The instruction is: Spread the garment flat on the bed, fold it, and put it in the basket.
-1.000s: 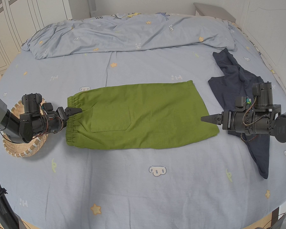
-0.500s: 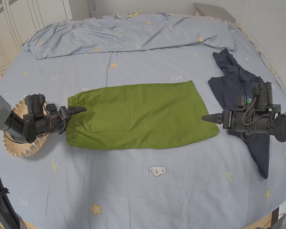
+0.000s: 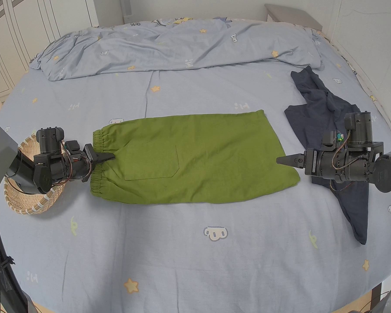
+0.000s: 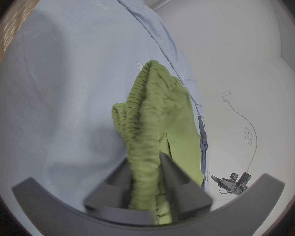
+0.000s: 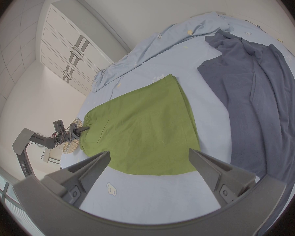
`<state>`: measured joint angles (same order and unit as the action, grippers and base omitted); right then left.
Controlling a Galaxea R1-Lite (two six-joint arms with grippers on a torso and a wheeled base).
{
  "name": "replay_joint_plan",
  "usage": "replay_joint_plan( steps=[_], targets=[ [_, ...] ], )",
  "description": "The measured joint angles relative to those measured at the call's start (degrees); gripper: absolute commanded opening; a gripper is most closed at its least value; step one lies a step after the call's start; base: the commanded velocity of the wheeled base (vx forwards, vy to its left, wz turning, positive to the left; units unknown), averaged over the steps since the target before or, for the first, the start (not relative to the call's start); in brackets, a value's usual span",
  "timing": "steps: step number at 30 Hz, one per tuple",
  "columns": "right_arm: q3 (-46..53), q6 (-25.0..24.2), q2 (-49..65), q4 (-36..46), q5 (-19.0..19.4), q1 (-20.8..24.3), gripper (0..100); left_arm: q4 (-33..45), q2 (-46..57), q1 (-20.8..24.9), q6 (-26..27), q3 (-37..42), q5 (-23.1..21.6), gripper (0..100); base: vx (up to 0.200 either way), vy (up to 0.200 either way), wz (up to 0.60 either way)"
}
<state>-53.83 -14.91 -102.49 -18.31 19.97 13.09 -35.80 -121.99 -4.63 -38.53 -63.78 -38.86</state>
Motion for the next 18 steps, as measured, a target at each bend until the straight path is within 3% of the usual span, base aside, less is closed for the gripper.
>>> replay_joint_plan(
  steps=[7,18],
  targets=[
    [-1.8,-1.9,-0.5,0.4,0.3,-1.5,100,0.3,0.8,-0.1,0.0,-0.6,0.1,0,0.0,0.0,0.0],
    [-7.9,-5.6,-6.4,1.0,4.8,-4.8,100,4.1,5.5,-0.1,0.0,-0.3,0.4,0,0.0,0.0,0.0]
  ],
)
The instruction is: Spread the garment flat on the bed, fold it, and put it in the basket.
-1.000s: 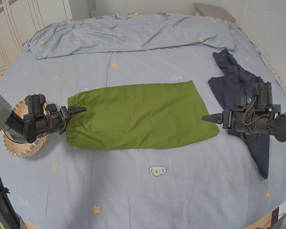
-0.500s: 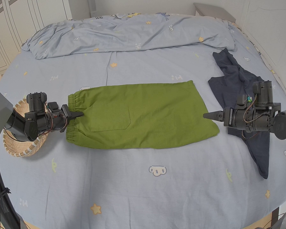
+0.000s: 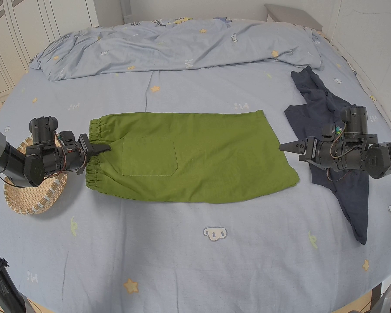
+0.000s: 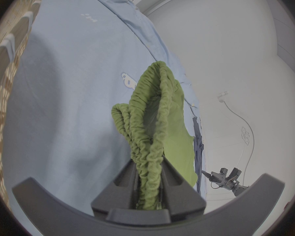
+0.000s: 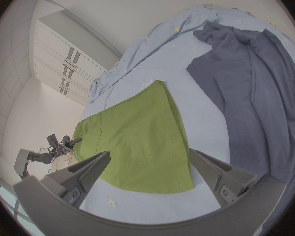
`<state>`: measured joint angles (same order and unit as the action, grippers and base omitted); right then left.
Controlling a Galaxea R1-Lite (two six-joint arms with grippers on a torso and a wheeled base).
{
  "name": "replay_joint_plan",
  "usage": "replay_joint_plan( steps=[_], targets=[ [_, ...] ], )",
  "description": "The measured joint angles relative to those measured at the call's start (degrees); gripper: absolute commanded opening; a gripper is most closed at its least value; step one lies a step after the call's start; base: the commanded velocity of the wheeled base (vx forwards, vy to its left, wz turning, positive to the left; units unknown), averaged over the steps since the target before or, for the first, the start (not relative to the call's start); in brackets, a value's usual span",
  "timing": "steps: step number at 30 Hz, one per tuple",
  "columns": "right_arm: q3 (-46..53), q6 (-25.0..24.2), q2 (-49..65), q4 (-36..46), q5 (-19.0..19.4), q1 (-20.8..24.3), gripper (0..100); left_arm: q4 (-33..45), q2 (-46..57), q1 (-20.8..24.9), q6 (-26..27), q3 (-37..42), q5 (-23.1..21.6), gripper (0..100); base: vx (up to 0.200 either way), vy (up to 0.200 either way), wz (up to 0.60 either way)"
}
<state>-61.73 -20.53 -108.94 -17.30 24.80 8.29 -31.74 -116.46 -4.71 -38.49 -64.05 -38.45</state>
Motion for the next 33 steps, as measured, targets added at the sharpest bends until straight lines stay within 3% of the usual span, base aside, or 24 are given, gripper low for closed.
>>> replay_joint_plan(
  steps=[16,25,33],
  targets=[
    [-4.3,-0.6,-9.5,1.1,1.7,-1.7,100,0.5,1.0,0.1,0.3,-0.2,0.3,0,0.0,0.0,0.0],
    [-4.2,-1.0,-10.8,1.0,9.6,-1.6,100,0.4,1.0,0.3,0.3,0.0,0.4,0,0.0,0.0,0.0],
    [-4.7,-1.1,-12.3,0.4,10.0,-1.1,100,0.2,1.0,0.4,0.4,0.0,0.4,0,0.0,0.0,0.0]
  ],
)
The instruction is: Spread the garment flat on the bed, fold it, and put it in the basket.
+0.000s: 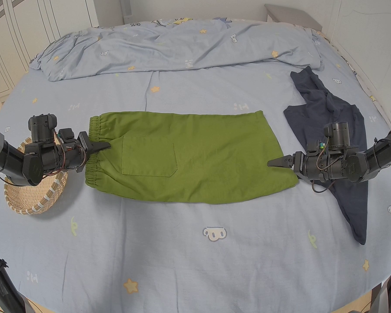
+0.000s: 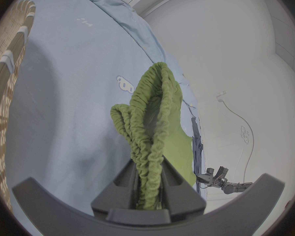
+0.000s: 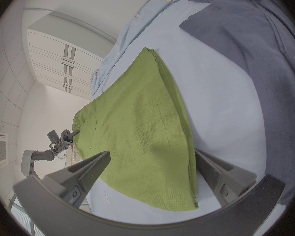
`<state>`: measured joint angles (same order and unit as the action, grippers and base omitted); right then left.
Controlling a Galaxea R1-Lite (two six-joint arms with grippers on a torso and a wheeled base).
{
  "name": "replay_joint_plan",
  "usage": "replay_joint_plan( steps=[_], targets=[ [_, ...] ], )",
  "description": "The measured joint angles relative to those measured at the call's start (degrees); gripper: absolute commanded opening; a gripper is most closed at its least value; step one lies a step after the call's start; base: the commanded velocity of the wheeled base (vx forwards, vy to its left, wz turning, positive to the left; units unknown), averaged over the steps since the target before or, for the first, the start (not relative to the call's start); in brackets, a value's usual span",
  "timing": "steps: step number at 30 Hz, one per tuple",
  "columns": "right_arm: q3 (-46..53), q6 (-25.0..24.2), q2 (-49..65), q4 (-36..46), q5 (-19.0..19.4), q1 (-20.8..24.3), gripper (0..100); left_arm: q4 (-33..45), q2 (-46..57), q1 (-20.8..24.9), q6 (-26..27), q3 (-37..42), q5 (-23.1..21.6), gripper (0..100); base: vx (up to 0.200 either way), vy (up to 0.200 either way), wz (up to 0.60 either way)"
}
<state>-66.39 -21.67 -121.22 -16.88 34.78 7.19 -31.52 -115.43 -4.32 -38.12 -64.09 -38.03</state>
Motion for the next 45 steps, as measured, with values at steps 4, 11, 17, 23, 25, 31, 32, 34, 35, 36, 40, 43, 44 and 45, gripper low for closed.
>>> replay_joint_plan(
  steps=[4,11,17,23,25,31,32,34,35,36,40,43,44,45],
  targets=[
    [-0.2,0.0,-0.4,0.2,0.3,-0.5,0,0.0,0.0,0.0,0.0,0.0,0.0,0,0.0,0.0,0.0],
    [-0.3,0.0,-0.7,0.7,0.5,-2.8,0,0.0,0.0,-0.1,0.0,-0.2,0.0,0,0.0,0.0,0.0],
    [-0.6,0.0,-0.7,0.6,0.9,-3.7,0,0.0,0.0,-0.1,0.0,-0.2,0.0,0,0.0,0.0,0.0],
    [-0.6,0.2,-0.5,0.5,0.9,-4.0,0,0.2,0.0,-0.1,0.1,-0.3,0.0,0,0.0,0.0,0.0],
    [-0.4,0.2,0.0,0.6,0.9,-4.0,0,0.3,0.0,-0.1,0.1,-0.3,-0.1,0,0.0,0.0,0.0],
    [1.2,0.0,4.0,0.9,0.8,-3.9,0,0.8,0.2,-0.5,0.2,-0.5,-0.4,0,0.0,0.0,0.0],
    [1.8,0.0,4.9,1.0,0.8,-3.9,0,1.1,0.3,-0.5,0.2,-0.5,-0.4,0,0.0,0.0,0.0],
    [3.5,0.0,7.1,1.3,0.8,-3.8,0,2.1,0.7,-0.6,0.4,-0.2,-0.4,0,0.0,0.0,0.0],
    [4.9,0.2,8.7,1.7,0.7,-3.8,0,2.8,1.0,-0.7,0.9,0.2,-0.4,0,0.0,0.0,0.0],
    [5.6,0.3,9.4,1.9,0.7,-3.7,0,3.1,1.2,-0.8,1.3,0.6,-0.5,0,0.0,0.0,0.0],
    [11.1,1.0,13.8,3.0,0.4,-3.6,0,5.2,2.9,-0.9,4.3,4.3,-0.5,0,0.0,0.0,0.0],
    [16.5,1.9,17.1,3.4,0.3,-3.3,0,5.6,4.6,-1.2,6.0,8.0,-0.5,0,0.0,0.0,0.0],
    [18.6,2.2,18.2,3.4,0.3,-3.1,0,5.6,5.3,-1.3,6.7,9.5,-0.4,0,0.0,0.0,0.0],
    [20.4,2.4,19.1,3.4,0.3,-2.9,0,5.7,5.8,-1.4,7.3,10.8,-0.4,0,0.0,0.0,0.0]
  ],
)
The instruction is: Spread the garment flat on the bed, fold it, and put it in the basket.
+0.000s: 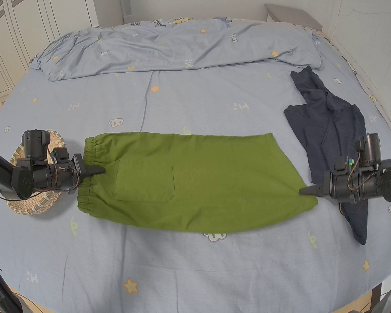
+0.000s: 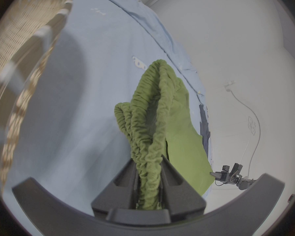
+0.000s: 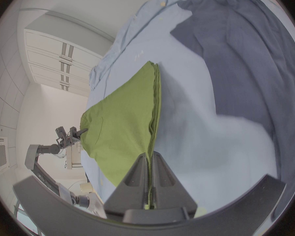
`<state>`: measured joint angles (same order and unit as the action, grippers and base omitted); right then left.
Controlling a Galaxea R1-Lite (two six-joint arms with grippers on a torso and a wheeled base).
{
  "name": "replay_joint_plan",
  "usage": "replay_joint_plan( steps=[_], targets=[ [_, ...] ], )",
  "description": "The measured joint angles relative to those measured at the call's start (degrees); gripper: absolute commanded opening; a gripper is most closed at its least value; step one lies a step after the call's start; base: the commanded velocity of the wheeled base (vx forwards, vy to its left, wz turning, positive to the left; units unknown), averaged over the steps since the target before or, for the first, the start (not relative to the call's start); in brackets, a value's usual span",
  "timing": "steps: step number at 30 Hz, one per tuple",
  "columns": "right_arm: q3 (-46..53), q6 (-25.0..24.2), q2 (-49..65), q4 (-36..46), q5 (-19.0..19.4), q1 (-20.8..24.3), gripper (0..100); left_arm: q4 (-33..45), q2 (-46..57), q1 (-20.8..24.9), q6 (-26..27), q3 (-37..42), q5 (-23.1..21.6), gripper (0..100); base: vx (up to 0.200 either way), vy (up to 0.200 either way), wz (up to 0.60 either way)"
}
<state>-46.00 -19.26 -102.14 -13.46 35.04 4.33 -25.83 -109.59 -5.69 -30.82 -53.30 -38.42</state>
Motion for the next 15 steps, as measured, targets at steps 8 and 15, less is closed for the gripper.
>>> replay_joint_plan(
  steps=[8,15],
  targets=[
    [16.0,1.2,7.4,-1.6,-0.8,5.1,0,0.3,5.7,-1.8,5.5,11.7,0.3,0,0.0,0.0,0.0],
    [25.2,1.1,10.4,-8.9,-1.2,9.9,0,0.3,9.7,-5.3,11.3,19.8,0.1,0,0.0,0.0,0.0]
  ],
)
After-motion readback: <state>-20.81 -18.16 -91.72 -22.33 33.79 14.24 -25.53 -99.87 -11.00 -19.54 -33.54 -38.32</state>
